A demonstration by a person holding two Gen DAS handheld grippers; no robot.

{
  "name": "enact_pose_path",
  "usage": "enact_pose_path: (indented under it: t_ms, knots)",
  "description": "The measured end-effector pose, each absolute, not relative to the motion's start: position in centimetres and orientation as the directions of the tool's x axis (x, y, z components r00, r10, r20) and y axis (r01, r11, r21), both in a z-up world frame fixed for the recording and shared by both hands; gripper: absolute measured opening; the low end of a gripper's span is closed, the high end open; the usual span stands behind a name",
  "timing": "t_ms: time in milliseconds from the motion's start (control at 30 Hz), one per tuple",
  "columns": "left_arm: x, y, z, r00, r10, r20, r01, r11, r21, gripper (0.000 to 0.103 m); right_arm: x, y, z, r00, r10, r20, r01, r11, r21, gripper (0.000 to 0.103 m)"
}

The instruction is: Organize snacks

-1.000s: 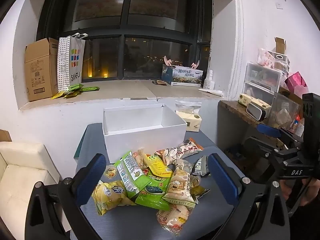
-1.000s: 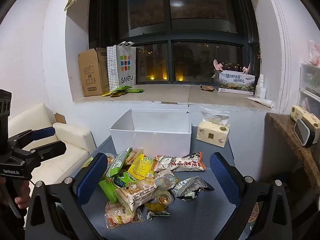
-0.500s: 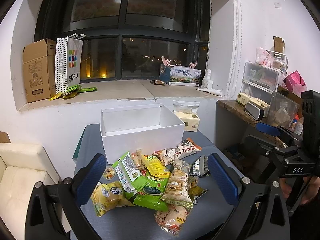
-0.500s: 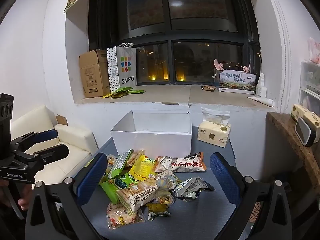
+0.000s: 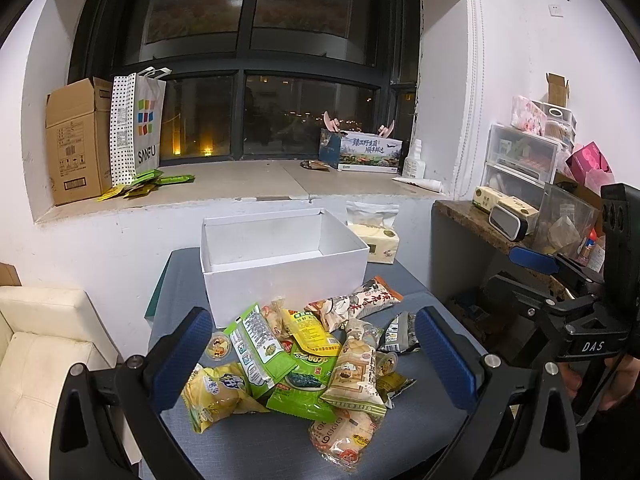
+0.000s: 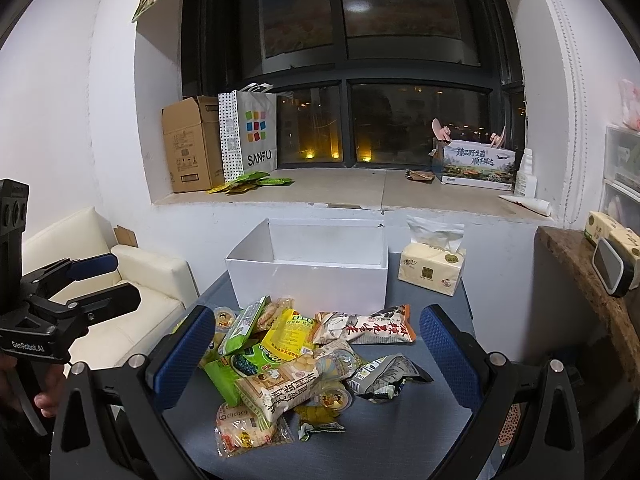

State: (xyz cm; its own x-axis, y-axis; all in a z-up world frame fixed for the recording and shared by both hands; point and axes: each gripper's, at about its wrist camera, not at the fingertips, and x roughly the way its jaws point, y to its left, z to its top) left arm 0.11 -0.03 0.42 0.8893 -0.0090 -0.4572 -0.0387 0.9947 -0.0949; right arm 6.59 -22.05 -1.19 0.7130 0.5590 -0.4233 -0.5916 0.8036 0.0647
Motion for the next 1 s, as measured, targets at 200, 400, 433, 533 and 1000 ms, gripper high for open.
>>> enact_pose_path:
  t_ms: [200, 400, 433, 533, 1000]
  knots:
    - [0.05, -0.05, 0.47, 0.89, -0.014, -0.456, -0.033, 0.995, -0.095, 0.103, 6.54, -22.03, -1.22, 0.713, 0.559, -0.423, -0.592, 0.803, 0.063, 0.103]
    - [0.09, -0.04, 0.54, 0.89, -0.016, -0.456, -0.032, 0.995, -0.096, 0.103, 6.55, -22.02, -1.22, 0.715, 0.557, -0.424, -0.59, 0.805, 0.063, 0.103]
    - [0.11, -0.06, 0.54, 0.89, -0.015, -0.456, -0.032, 0.995, -0.096, 0.103, 6.56, -22.02, -1.24, 0.714, 0.558, -0.423, -0.591, 0.804, 0.064, 0.103]
    - [0.09, -0.11, 0.52, 0.89, -0.017, -0.456, -0.03, 0.995, -0.097, 0.103, 6.56, -21.99, -1.22, 0.714, 0.557, -0.424, -0.59, 0.805, 0.063, 0.103]
    - [0.19, -0.14, 0.5, 0.888, -0.02, -0.459, -0.026, 0.995, -0.094, 0.103, 6.52, -22.02, -1.21, 0.713, 0.557, -0.426, -0.592, 0.804, 0.062, 0.103]
